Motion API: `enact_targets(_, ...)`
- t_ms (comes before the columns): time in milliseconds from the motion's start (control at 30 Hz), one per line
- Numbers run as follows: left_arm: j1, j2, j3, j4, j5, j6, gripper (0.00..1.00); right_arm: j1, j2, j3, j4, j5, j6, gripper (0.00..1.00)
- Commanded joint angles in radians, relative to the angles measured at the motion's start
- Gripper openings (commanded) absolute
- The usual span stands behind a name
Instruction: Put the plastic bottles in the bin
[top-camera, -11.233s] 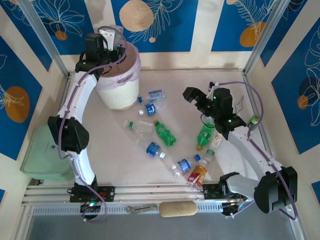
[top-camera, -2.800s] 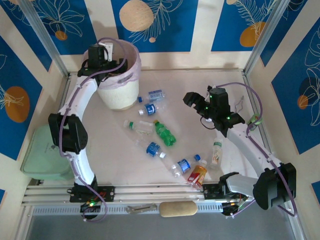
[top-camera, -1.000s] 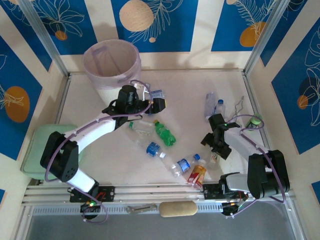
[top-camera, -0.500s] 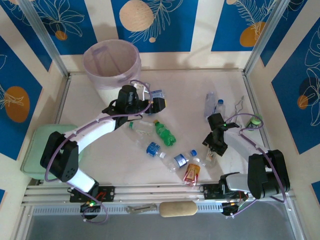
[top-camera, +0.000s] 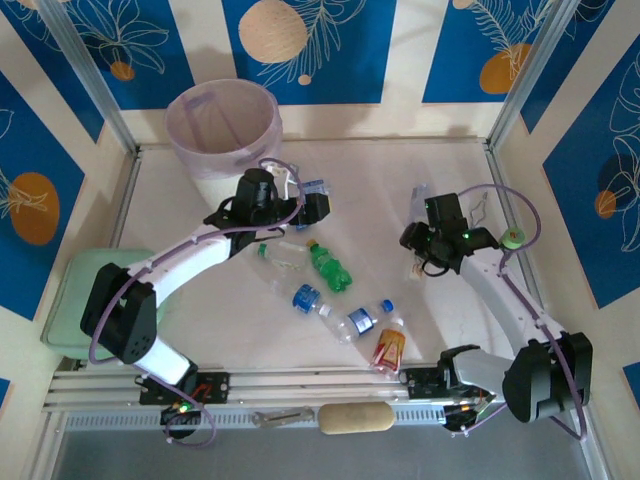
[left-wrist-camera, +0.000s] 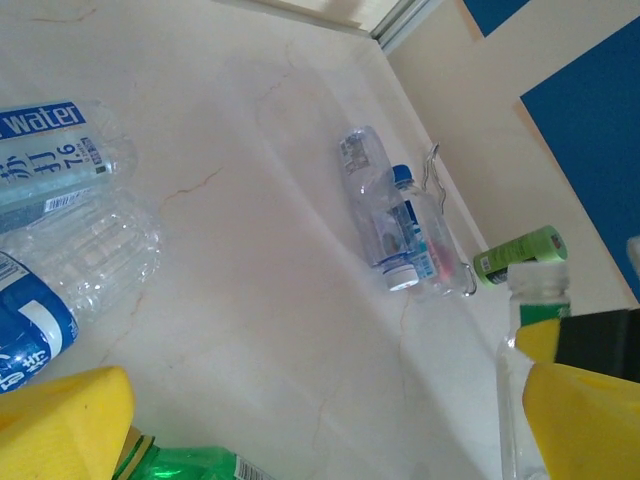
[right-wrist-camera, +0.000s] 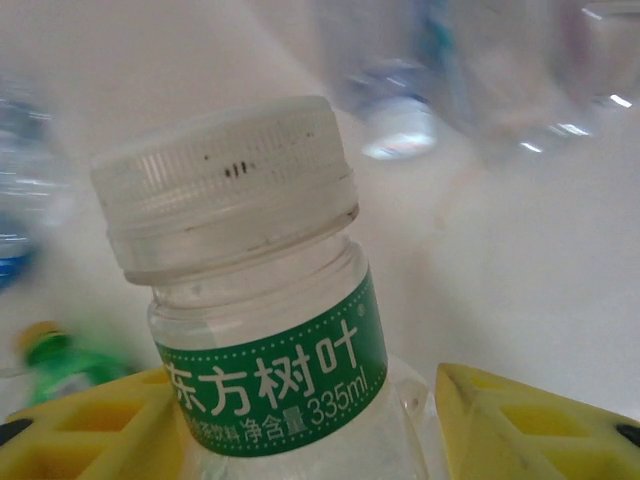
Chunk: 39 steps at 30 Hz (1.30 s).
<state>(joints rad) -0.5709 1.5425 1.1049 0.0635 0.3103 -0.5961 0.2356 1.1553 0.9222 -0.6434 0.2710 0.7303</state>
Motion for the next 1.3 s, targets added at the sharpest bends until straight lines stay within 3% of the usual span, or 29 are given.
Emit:
enact_targets(0, -0.008, 0.002, 0.016, 0.026, 0.043, 0.005, 1.0, 0.029, 0.013, 0.052, 0.162, -0.151, -0.023, 0.51)
enact_targets(300, -0.032, 0.021, -0.01, 0.111, 0.176, -0.015, 0.98, 0.131, 0.173, 0.162, 0.47, -0.167, 0.063, 0.51)
enact_targets(800, -0.087, 0.059, 0.019, 0.074, 0.215, 0.038, 0.94, 0.249, 0.286, 0.265, 0.586, -0.238, 0.13, 0.51)
enact_targets(1267, -0.089, 0.077, 0.039, 0.113, 0.236, 0.015, 0.64, 0.261, 0.282, 0.265, 0.585, -0.25, 0.141, 0.52)
